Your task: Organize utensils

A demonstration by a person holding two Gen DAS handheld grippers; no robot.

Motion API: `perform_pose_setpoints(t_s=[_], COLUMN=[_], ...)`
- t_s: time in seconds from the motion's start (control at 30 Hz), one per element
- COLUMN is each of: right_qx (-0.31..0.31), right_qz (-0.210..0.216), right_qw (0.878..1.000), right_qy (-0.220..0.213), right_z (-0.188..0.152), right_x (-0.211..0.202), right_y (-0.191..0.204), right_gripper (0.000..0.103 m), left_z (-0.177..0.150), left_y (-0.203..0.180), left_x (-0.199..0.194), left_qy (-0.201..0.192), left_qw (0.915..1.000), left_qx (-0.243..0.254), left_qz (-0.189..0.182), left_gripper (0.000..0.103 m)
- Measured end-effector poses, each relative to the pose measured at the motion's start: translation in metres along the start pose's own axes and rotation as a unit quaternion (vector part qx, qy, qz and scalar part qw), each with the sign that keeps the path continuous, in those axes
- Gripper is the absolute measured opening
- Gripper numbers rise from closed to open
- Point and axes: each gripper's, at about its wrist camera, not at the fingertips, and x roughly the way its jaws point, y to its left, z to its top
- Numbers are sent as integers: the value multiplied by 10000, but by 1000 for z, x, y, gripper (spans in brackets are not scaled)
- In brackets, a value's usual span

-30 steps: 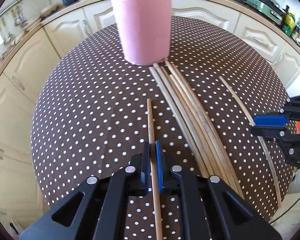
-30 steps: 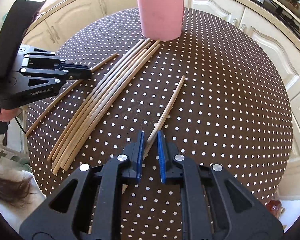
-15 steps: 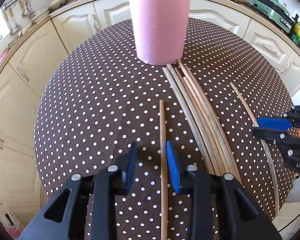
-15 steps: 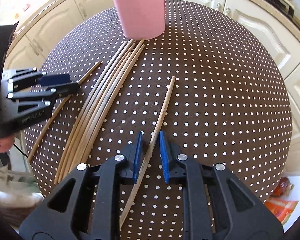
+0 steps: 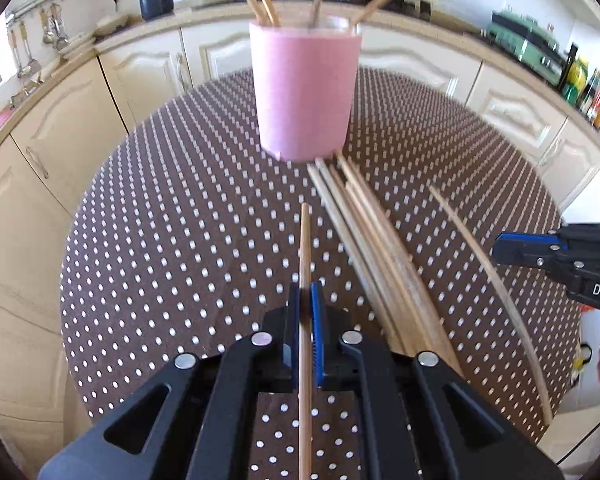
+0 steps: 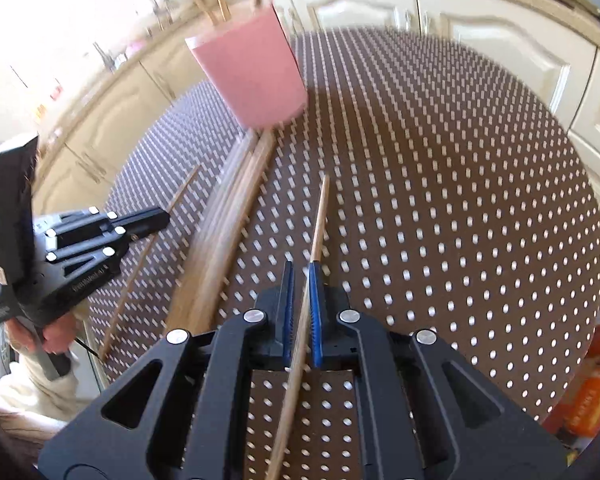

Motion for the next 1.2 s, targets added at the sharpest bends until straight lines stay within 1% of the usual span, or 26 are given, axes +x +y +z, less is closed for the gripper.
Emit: perform_pose_setpoints(t_s=[0.1, 0.13, 0.2, 0.23, 0.33, 0.4, 0.43, 0.47, 0.57, 0.6, 0.67, 0.7, 0.73, 0.77, 0.83, 0.87, 0.9, 0.93, 1.0, 1.03, 1.07, 1.13, 1.2], right_qx=[-31, -75, -198, -242, -404, -534, -550, -548, -668, -706, -734, -813, -968, -1123, -1099, -1065, -968, -899, -675, -584, -444, -294, -102], right_qz=[76, 63, -168, -246, -546, -733, -810, -852, -915, -933, -1009, -1088, -1257, -1404, -1420, -1369, -1329, -1329, -1172, -1096, -931, -770, -567], right_qw=[9990, 9988, 9980, 9980, 9975, 9959, 9951, 9948, 9934, 9929, 9917, 9903, 9871, 9836, 9837, 9848, 9864, 9870, 9908, 9923, 9947, 9965, 9979], right_qy=[-430, -487, -572, -528, -192, -2, 102, 136, 154, 192, 314, 300, 239, 132, 87, 88, 67, 57, 31, 7, -34, -127, -310], right_z=[4, 6, 9, 10, 12, 8, 6, 3, -5, -8, -12, -14, -17, -21, -25, -25, -25, -27, -27, -30, -28, -28, -27], right_x=[-14, -17, -18, -17, -6, -1, 2, 6, 12, 14, 21, 29, 33, 36, 41, 41, 41, 39, 36, 26, 20, 17, 15], right_y=[1, 2, 10, 11, 13, 15, 14, 15, 20, 23, 28, 30, 34, 39, 39, 37, 34, 34, 26, 26, 21, 17, 13], right_gripper=[8, 8, 8, 8, 9, 23, 48, 66, 66, 64, 50, 42, 36, 33, 32, 24, 14, 8, 6, 6, 6, 6, 6], left_z=[1, 2, 3, 6, 12, 13, 12, 11, 6, 4, 1, 0, -1, -2, -5, -5, -5, -6, -5, -7, -6, -5, -4], left_y=[1, 1, 4, 1, -2, -10, -10, -9, -7, -7, -7, -7, -7, -7, -7, -8, -8, -7, -6, -5, -5, -5, -4], left_x=[-14, -20, -27, -31, -32, -26, -21, -10, 3, 6, 10, 11, 13, 13, 14, 13, 13, 11, 9, 6, 5, 2, -1], left_qy=[-318, -459, -655, -689, -554, -444, -363, -286, -107, -80, 2, 31, 48, 59, 49, 33, 10, -11, -64, -75, -84, -113, -162], left_qw=[9994, 9988, 9976, 9973, 9981, 9987, 9990, 9992, 9994, 9994, 9996, 9995, 9994, 9994, 9992, 9992, 9992, 9991, 9989, 9989, 9988, 9985, 9982], left_qx=[-114, -145, -200, -213, -203, -193, -198, -211, -236, -227, -191, -179, -175, -175, -178, -178, -181, -187, -225, -240, -255, -292, -331], left_qz=[-31, -60, -102, -139, -192, -169, -178, -195, -243, -230, -225, -260, -284, -307, -343, -359, -364, -369, -395, -408, -419, -439, -474], left_gripper=[6, 6, 6, 6, 6, 6, 6, 6, 6, 6, 6, 6, 6, 6, 6, 6, 6, 6, 6, 6, 6, 6, 6])
